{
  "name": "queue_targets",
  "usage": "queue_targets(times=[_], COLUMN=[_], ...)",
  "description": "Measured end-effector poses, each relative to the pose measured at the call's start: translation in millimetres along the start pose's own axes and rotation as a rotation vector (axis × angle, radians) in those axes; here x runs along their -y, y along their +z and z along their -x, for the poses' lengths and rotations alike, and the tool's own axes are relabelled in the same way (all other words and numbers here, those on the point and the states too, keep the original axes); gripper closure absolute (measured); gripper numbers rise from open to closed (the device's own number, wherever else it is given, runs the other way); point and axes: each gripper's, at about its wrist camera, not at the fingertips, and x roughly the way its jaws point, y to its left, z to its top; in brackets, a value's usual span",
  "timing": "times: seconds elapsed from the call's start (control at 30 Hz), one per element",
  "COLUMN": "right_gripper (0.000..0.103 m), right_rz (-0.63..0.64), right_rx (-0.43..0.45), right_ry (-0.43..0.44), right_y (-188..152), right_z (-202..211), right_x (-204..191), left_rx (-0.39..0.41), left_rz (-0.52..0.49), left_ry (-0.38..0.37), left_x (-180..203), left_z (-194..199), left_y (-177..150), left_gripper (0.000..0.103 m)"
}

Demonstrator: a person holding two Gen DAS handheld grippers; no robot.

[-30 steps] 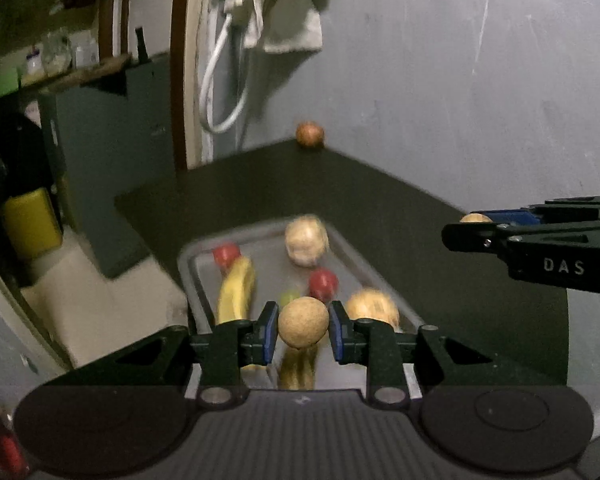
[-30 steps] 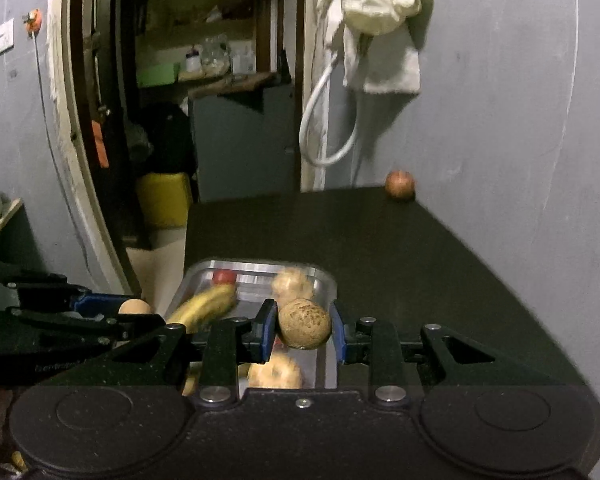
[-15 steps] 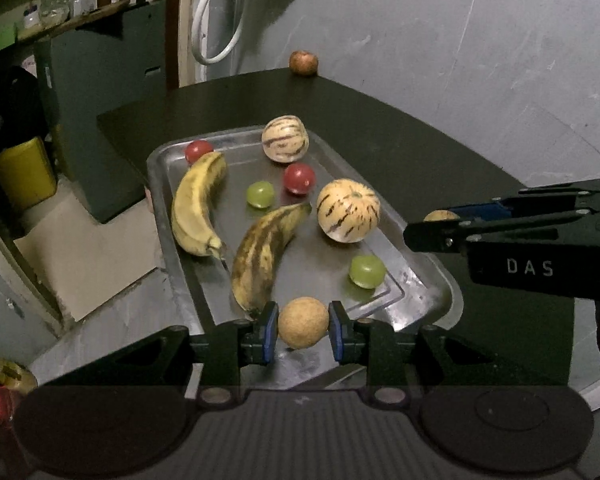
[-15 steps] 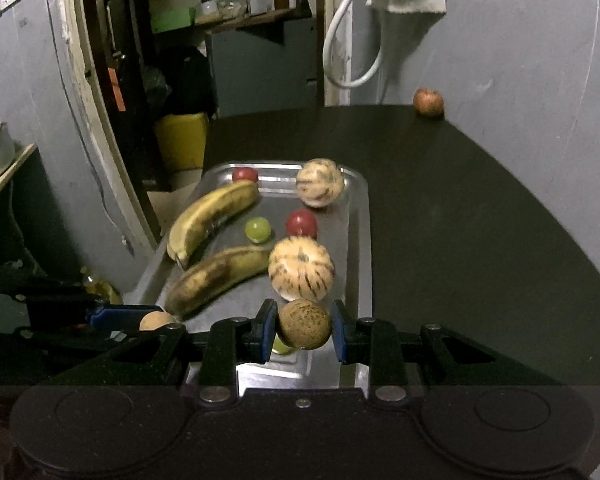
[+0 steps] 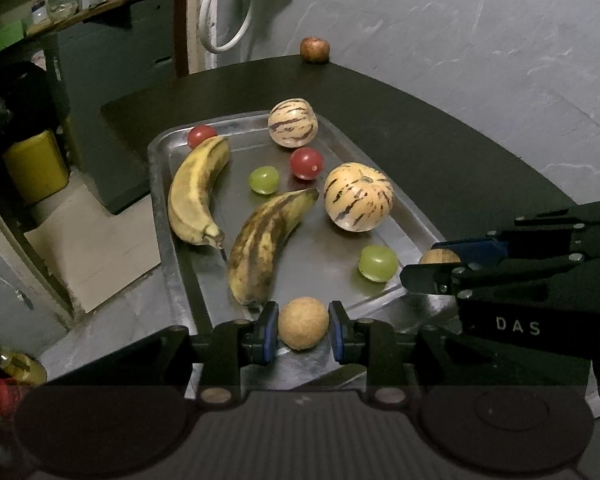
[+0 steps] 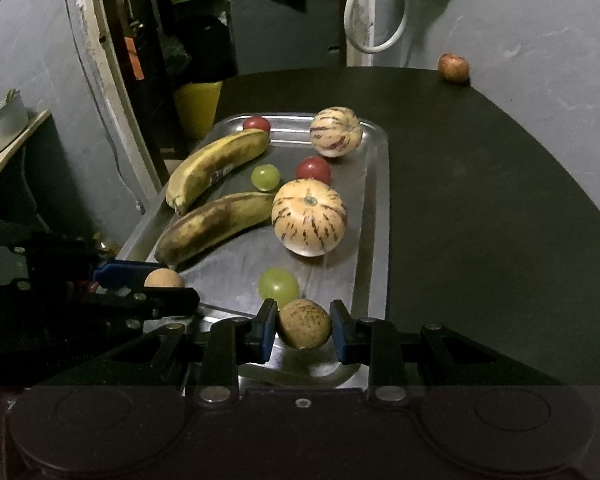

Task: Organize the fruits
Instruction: 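Open the left tool to drop its tan fruit while the right tool releases its fruit into the tray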

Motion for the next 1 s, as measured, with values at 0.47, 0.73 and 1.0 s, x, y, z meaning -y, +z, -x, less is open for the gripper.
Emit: queue_targets(times=[0.47,0.73,1.0], right_gripper=[0.072,0.070,0.066], right_rz=[0.001,-0.004,-0.015], right_rx=[-0.030,-0.027,-0.012], right_ry=[0.012,0.009,0.007], right_y=[-2,-2,4], right_z=[-14,-13,-4], right_x=[2,3,4], left_rx=[-0.014,-0.017,-0.019], left_rz=[0.011,0.015,0.020], left_ry=[0.010,0.008,0.004], left_x=[-2,-3,-4], left_z=[-6,-7,-7], left_y=[0,1,3], left_gripper=[0.074,0.074,0.070])
